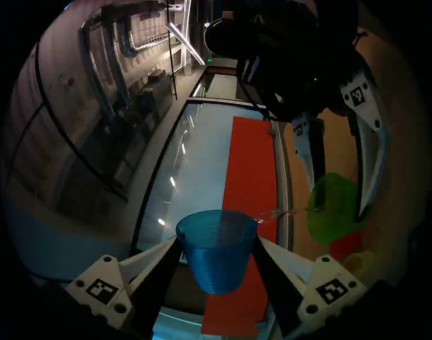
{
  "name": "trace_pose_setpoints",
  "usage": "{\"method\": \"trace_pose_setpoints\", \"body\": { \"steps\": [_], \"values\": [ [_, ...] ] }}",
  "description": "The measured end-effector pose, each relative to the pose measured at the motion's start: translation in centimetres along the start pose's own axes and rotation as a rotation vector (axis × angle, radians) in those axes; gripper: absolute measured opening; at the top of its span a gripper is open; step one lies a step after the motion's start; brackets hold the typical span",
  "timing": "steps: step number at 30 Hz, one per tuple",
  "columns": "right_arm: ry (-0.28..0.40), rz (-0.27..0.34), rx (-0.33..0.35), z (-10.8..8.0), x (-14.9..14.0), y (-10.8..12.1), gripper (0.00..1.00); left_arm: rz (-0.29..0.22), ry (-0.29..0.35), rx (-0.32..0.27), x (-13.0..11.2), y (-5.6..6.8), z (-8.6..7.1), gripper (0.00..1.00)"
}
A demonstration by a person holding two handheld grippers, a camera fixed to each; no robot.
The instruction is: Pour water
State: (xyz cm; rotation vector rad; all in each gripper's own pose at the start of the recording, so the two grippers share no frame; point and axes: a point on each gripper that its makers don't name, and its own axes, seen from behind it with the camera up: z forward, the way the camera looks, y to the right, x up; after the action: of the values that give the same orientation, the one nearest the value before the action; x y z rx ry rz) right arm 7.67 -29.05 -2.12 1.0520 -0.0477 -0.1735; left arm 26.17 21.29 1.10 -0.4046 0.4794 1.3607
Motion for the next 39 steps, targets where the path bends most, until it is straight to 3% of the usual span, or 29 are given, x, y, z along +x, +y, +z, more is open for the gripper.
{"method": "trace_pose_setpoints", "body": {
  "steps": [11,18,39],
  "values": [
    [0.004,-0.006,-0.001,-0.1,0.3,-0.1,0.89,0.051,0.0,0.011,0.3,-0.7,-0.1,0.85],
    [0.007,-0.004,-0.003,-0.1,0.4,0.0,0.89,0.08,-0.002,0.013,0.4,-0.3,-0.1,0.85],
    [0.015,0.0,-0.01,-0.2,0.4,0.4,0.89,0.186,0.004,0.032,1.0,-0.7,0.3,0.85]
  ]
}}
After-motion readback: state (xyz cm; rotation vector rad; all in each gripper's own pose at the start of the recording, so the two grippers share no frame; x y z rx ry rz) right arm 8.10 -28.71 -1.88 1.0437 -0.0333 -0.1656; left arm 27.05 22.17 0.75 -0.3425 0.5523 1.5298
